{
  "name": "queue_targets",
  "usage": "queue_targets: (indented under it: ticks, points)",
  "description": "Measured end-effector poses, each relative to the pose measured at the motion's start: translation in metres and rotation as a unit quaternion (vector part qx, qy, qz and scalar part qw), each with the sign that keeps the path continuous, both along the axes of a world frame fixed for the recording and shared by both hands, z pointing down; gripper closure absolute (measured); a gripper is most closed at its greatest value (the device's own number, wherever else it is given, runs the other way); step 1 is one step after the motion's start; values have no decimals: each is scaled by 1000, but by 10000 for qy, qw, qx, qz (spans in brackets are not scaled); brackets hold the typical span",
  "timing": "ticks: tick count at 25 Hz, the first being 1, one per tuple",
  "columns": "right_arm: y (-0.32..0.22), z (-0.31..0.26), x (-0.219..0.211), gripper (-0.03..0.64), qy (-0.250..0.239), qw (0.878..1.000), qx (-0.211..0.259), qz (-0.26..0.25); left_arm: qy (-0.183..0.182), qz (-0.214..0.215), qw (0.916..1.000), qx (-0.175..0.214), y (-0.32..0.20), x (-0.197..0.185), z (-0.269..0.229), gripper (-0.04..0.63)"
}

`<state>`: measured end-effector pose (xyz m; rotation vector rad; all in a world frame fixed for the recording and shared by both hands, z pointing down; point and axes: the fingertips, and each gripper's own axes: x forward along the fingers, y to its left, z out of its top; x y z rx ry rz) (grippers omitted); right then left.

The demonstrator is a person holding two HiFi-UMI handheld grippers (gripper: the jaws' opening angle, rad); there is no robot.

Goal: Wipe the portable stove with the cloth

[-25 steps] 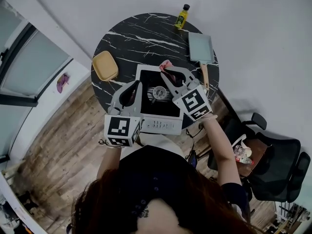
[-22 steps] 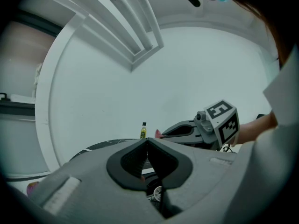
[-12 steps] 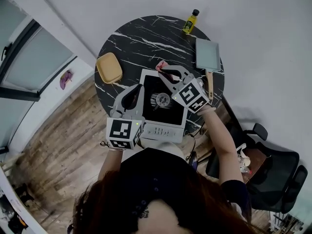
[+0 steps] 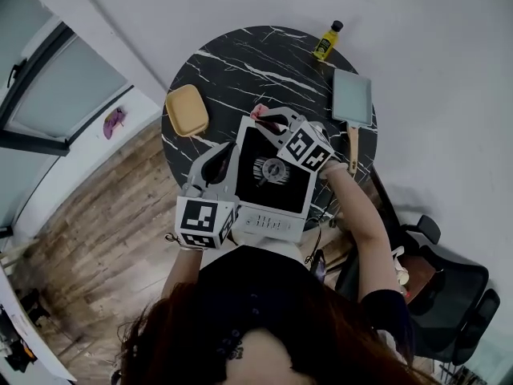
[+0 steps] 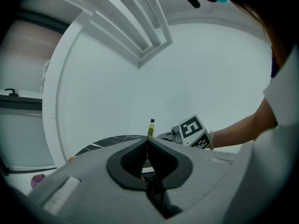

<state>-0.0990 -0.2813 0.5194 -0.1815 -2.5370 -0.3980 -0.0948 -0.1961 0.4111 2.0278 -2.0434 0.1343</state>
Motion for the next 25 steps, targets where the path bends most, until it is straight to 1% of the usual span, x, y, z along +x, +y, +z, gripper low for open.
queue_targets:
  ticks: [7,13,17,21,25]
  points:
    - [-7,36,-14,595,415,9984,55,-389,11,-157,9998,-113,4,-7,6,583]
    - [-8,58,-27,595,712,9948,-178,-704,18,-308,9994,-169,9,-14,9,583]
    - [-8,73,-31,595,944,9918,-340,-797,21,-356,9991,-220,13,-15,12,583]
    - [-7,80,-37,595,1013,9896,-426,-925,9,-357,9990,-275,17,-14,14,583]
    - [-7,92,-35,595,1337,9846,-487,-1021,-3,-354,9990,-278,20,-15,15,583]
